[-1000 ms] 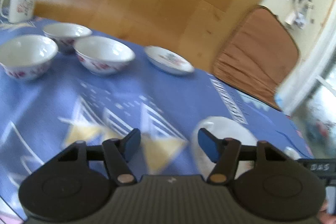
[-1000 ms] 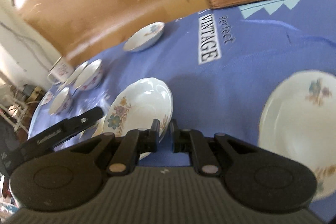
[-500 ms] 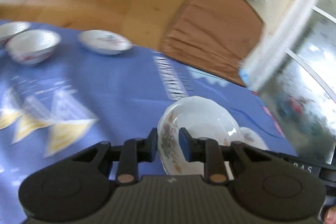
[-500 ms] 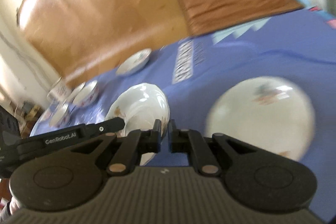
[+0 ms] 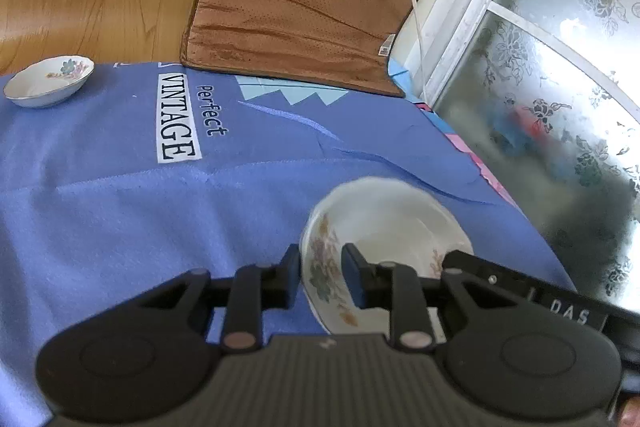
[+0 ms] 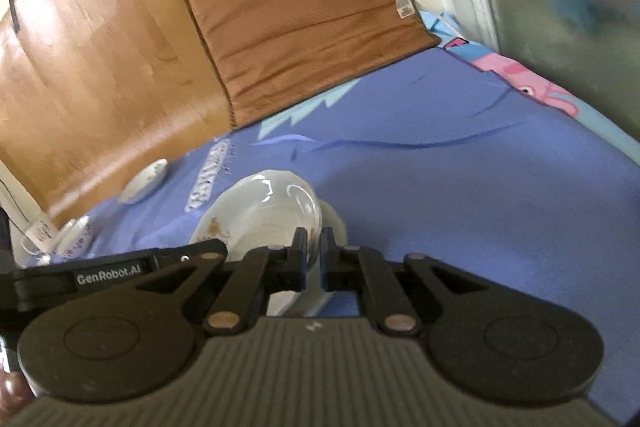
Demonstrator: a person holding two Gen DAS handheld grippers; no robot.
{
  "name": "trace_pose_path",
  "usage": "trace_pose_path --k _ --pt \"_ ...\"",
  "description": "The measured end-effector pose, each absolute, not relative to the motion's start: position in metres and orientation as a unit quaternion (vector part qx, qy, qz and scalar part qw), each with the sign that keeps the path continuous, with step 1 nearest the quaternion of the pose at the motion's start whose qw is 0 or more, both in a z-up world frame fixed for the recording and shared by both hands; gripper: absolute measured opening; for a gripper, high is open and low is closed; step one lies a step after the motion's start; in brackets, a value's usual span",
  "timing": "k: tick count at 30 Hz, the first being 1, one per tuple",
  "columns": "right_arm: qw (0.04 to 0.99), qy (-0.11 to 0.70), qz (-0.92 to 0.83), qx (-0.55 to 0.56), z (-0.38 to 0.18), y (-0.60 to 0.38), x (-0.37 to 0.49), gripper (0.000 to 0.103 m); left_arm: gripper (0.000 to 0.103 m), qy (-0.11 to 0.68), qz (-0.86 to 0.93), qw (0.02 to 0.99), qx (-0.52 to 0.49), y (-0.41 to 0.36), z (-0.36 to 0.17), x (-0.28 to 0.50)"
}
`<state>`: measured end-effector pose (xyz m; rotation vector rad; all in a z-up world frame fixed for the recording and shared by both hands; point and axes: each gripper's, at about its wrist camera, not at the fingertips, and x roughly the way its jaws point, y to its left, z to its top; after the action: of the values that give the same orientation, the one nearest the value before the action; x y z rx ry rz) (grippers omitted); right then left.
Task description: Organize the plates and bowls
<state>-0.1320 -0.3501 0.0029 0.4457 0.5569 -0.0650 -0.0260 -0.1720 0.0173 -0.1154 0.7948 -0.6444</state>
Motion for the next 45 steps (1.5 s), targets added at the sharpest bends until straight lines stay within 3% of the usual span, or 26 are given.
trace_pose_path --k 5,8,9,17,27,32,45 --pt "0.954 0.243 -0.053 0.166 0.002 -0.339 -0.134 0.015 0.03 0.353 -0.296 0.886 -0.054 -0.162 0.028 -0.028" --pt "0.961 0.224 -0.078 0.138 0.002 -0.337 -0.133 0.048 0.03 0.337 -0.287 0.894 -0.069 -0.146 0.035 -0.022" --pt "0.964 0.211 -0.089 0.135 0.003 -0.338 -0.135 0.05 0.03 0.332 -0.281 0.898 -0.072 -0.135 0.036 -0.02" --pt "0.975 0.176 -0.049 0.125 0.025 -0.32 -0.132 0.049 0.03 0.301 -0.163 0.937 -0.069 -0.03 0.027 -0.004" --pt "0.927 0.286 0.115 0.212 0.03 -0.246 -0.037 0.046 0.03 0.288 -0.056 0.954 -0.065 0.073 -0.002 0.009" --pt "0.905 0.335 0.108 0.239 0.022 -0.21 0.032 0.047 0.036 0.272 -0.065 0.955 -0.095 0.08 -0.002 0.006" --pt "0.875 0.398 0.046 0.27 -0.001 -0.165 0.157 0.053 0.039 0.245 -0.082 0.957 -0.128 0.09 0.001 0.001"
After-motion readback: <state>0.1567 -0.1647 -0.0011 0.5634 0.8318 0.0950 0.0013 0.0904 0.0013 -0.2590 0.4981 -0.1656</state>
